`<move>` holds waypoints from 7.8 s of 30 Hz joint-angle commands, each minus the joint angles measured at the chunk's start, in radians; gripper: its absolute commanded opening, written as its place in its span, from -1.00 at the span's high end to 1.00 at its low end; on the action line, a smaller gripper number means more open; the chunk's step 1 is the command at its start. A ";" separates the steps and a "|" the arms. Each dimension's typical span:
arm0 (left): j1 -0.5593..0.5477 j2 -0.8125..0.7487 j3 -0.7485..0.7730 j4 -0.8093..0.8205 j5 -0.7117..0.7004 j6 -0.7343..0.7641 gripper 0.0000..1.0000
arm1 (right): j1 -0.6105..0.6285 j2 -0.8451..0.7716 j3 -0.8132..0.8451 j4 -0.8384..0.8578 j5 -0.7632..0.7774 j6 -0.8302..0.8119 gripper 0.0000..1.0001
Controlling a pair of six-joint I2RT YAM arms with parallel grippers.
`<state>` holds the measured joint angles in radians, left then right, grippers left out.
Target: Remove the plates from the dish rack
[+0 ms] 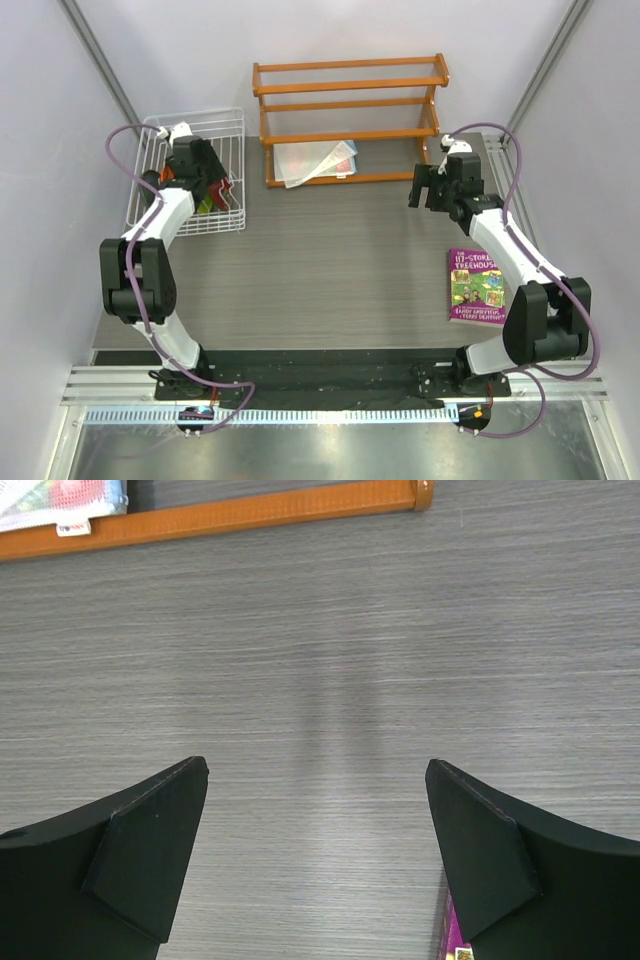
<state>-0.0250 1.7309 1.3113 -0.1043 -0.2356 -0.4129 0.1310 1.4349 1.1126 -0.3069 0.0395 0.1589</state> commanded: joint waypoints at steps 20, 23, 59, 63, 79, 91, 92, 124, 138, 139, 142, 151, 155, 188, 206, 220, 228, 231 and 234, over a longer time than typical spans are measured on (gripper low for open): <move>0.000 0.042 0.052 0.029 -0.024 0.019 1.00 | -0.001 0.028 -0.002 0.032 0.005 -0.010 -0.89; 0.000 0.030 0.054 0.026 -0.019 0.037 1.00 | -0.001 0.030 0.000 0.031 0.007 -0.007 -0.90; -0.089 -0.290 0.131 -0.178 0.060 0.065 1.00 | 0.001 -0.024 0.012 0.064 -0.225 0.100 -0.89; -0.102 -0.320 0.076 -0.160 0.237 -0.052 1.00 | -0.001 -0.041 -0.042 0.210 -0.412 0.253 -0.88; -0.265 -0.333 -0.150 0.100 0.486 -0.314 1.00 | 0.117 0.062 -0.181 0.681 -0.664 0.560 -0.82; -0.274 -0.341 -0.196 0.178 0.506 -0.346 1.00 | 0.183 0.416 -0.160 1.398 -0.750 0.941 -0.76; -0.274 -0.338 -0.198 0.183 0.509 -0.348 1.00 | 0.185 0.442 -0.146 1.460 -0.760 0.976 -0.75; -0.302 -0.396 -0.219 0.019 0.270 -0.136 -0.44 | 0.223 0.159 -0.096 0.498 -0.391 0.365 0.98; -0.293 -0.491 -0.231 -0.100 -0.215 0.108 -0.99 | 0.205 0.041 -0.207 0.103 -0.191 0.183 0.98; -0.288 -0.490 -0.230 -0.097 -0.225 0.123 -0.99 | 0.203 0.041 -0.242 0.118 -0.229 0.186 0.98; -0.251 -0.475 -0.213 -0.106 -0.228 0.114 -0.99 | 0.200 0.050 -0.289 0.173 -0.282 0.208 0.97; -0.164 -0.459 -0.219 -0.100 -0.174 0.092 -0.99 | 0.205 0.169 -0.300 0.246 -0.432 0.240 0.98; -0.159 -0.439 -0.213 -0.101 -0.148 0.086 -0.99 | 0.208 0.229 -0.277 0.250 -0.415 0.238 0.98; -0.158 -0.444 -0.205 -0.110 -0.133 0.103 -0.99 | 0.208 0.418 -0.218 0.173 -0.066 0.280 0.03; -0.079 -0.309 -0.169 -0.077 -0.223 0.115 -0.99 | 0.210 0.194 -0.237 0.104 0.094 0.272 -0.25; 0.022 -0.038 -0.037 0.031 -0.119 0.108 -0.69 | 0.210 0.012 -0.177 0.015 0.096 0.258 -0.21; 0.068 0.061 0.023 0.034 -0.125 0.088 -0.33 | 0.211 0.004 -0.162 0.002 0.091 0.257 -0.18; 0.074 0.079 0.025 0.031 -0.123 0.086 -0.17 | 0.210 0.013 -0.151 0.000 0.079 0.257 -0.17; 0.077 0.087 0.019 0.037 -0.119 0.082 -0.03 | 0.210 0.024 -0.140 -0.001 0.074 0.255 -0.17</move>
<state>0.0448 1.8084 1.3014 -0.1146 -0.3557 -0.3153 0.3447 1.4704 0.9203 -0.3103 0.1177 0.4236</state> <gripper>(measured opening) 0.558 0.586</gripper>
